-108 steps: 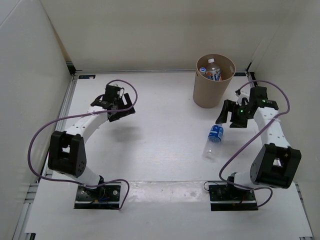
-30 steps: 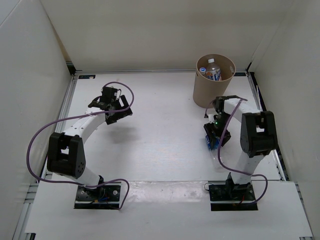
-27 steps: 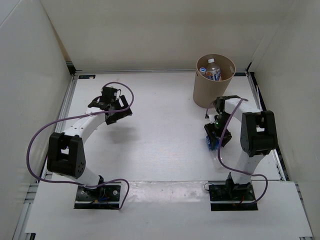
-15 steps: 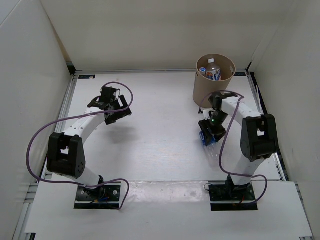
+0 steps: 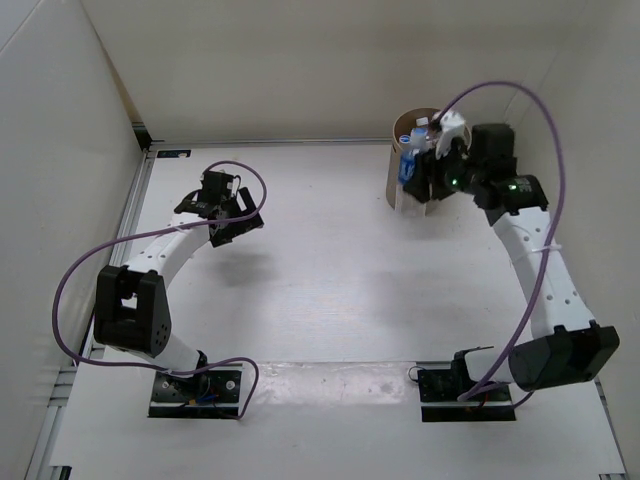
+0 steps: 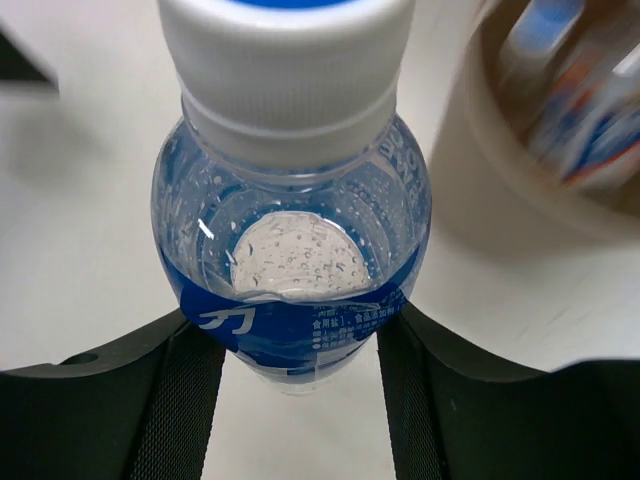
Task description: Put the plastic bottles in the bin
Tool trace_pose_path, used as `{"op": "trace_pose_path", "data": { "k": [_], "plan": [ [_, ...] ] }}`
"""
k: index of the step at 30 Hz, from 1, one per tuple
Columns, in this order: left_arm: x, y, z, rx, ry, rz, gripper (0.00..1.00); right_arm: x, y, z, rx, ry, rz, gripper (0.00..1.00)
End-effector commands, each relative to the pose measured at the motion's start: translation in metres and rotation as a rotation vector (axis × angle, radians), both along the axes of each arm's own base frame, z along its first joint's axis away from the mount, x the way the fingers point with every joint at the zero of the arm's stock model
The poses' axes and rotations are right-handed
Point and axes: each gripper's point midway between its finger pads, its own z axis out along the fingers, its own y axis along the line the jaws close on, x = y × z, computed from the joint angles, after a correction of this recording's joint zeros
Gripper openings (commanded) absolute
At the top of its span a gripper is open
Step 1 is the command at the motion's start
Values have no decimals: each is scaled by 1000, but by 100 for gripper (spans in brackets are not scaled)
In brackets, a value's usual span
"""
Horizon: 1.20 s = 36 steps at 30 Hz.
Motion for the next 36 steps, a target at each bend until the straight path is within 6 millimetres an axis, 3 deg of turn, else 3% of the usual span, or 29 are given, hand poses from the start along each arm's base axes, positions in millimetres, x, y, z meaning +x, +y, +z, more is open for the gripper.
{"op": "trace_pose_path", "data": {
  "k": [1, 2, 3, 4, 5, 6, 9, 10, 11, 12, 13, 14, 17, 21, 24, 25, 27, 28, 29, 30, 36],
  "plan": [
    [6, 2, 10, 3, -28, 1, 100, 59, -1, 123, 114, -457, -46, 0],
    [7, 2, 10, 2, -27, 3, 100, 75, -6, 124, 113, -457, -89, 0],
    [7, 2, 9, -1, -27, 3, 100, 84, -25, 165, 141, -538, -160, 0],
    [7, 1, 10, 0, -27, 0, 100, 92, -31, 176, 157, -557, -183, 0],
    [8, 1, 11, 0, -29, 1, 100, 116, -36, 177, 183, -534, -215, 0],
    [8, 1, 11, -1, -31, 0, 100, 127, -55, 179, 201, -520, -274, 0],
    [9, 1, 12, 0, -35, -2, 100, 167, -77, 180, 198, -492, -351, 0],
    [9, 1, 13, -1, -36, -1, 100, 177, -78, 192, 198, -516, -356, 0],
    [9, 1, 13, -2, -36, -2, 100, 193, -82, 171, 173, -475, -375, 0],
    [10, 2, 15, 0, -43, -1, 100, 208, -101, 157, 151, -456, -424, 0],
    [9, 2, 15, 1, -41, 0, 100, 212, -107, 160, 141, -470, -442, 0],
    [8, 2, 15, 0, -41, 0, 100, 222, -111, 148, 127, -457, -449, 0],
    [6, 4, 17, 9, -47, 2, 100, 228, -112, 131, 80, -438, -432, 0],
    [0, 8, 16, 13, -49, 14, 100, 223, -107, 97, 56, -343, -405, 0],
    [-3, 8, 14, 10, -44, 21, 100, 215, -105, 90, 84, -295, -402, 0],
    [-3, 8, 13, 10, -42, 23, 100, 211, -102, 86, 95, -267, -385, 6],
    [-3, 8, 15, 8, -45, 20, 100, 207, -99, 85, 95, -253, -365, 28],
    [-2, 8, 13, 8, -40, 23, 100, 204, -97, 85, 87, -252, -353, 51],
    [-3, 8, 12, 10, -36, 20, 100, 202, -95, 89, 75, -265, -344, 61],
    [-1, 7, 13, 9, -39, 18, 100, 199, -96, 91, 64, -269, -340, 90],
    [2, 5, 12, 11, -24, 5, 100, 194, -104, 138, 63, -382, -381, 90]
  ]
}}
